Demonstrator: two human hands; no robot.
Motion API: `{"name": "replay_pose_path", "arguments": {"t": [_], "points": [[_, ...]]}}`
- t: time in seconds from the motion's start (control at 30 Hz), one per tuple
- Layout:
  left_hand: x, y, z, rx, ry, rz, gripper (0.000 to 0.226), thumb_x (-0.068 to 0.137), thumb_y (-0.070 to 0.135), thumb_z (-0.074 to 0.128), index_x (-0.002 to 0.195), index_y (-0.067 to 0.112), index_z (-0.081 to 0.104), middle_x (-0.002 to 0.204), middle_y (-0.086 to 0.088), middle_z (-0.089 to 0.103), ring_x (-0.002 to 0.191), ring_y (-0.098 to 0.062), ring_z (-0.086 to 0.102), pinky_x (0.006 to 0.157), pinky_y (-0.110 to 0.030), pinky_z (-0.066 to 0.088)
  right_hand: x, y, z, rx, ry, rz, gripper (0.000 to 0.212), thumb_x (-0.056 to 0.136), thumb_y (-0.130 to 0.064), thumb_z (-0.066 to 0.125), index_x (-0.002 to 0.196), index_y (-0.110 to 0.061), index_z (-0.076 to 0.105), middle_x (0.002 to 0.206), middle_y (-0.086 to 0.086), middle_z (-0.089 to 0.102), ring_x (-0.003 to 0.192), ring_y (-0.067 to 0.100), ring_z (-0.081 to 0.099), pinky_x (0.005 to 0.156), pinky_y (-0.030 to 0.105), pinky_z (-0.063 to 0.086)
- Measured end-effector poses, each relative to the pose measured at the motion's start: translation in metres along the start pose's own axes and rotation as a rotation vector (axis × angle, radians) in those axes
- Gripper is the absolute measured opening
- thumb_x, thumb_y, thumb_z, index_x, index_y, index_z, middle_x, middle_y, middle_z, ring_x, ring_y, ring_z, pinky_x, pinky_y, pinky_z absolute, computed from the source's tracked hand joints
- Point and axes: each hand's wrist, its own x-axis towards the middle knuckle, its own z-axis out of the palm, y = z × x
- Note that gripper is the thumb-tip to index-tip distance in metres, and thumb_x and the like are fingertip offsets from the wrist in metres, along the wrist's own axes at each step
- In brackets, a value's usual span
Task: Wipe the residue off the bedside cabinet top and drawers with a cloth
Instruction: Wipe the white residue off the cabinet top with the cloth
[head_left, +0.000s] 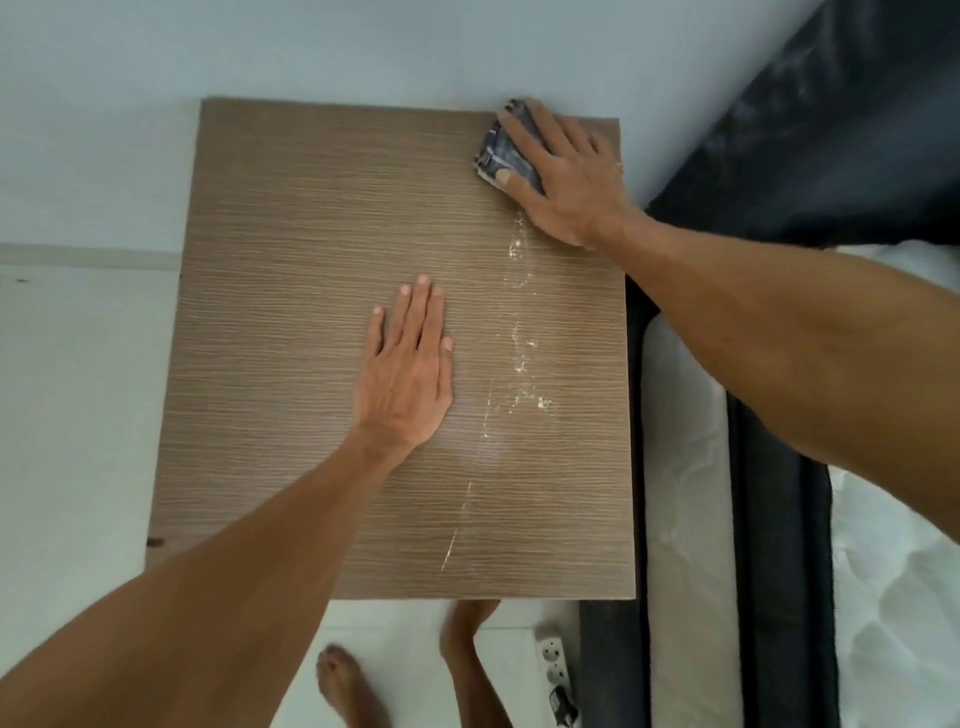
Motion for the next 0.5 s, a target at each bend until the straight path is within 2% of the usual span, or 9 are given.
{"name": "replay_pose_path", "arguments": {"t": [0.27,0.5], "points": [[-0.001,0.0,-0.002,-0.008,-0.009,0.001,0.054,0.103,0.028,0.012,0.153,0.008,0.006,0.162,-0.01,0.004,0.15,-0.023,0.001,0.122,-0.045,0.004,-0.057,-0.046,0.018,-0.022,-0.006,0.033,0.068,0.096,-0.066,0.003,0.156,-0.034,-0.001,0.165,0.01,0.0,0.151,0.027,0.006,0.121,0.048,0.007],[0.001,-0.002,-0.002,-0.044,0.026,0.016,0.052,0.103,0.024,0.015,0.151,0.003,0.015,0.161,-0.013,0.011,0.149,-0.025,0.006,0.122,-0.042,0.005,-0.142,-0.097,0.041,0.02,0.004,0.092,0.057,0.103,-0.049,0.008,0.156,-0.03,0.003,0.164,0.011,0.003,0.151,0.027,0.007,0.121,0.045,0.011]]}}
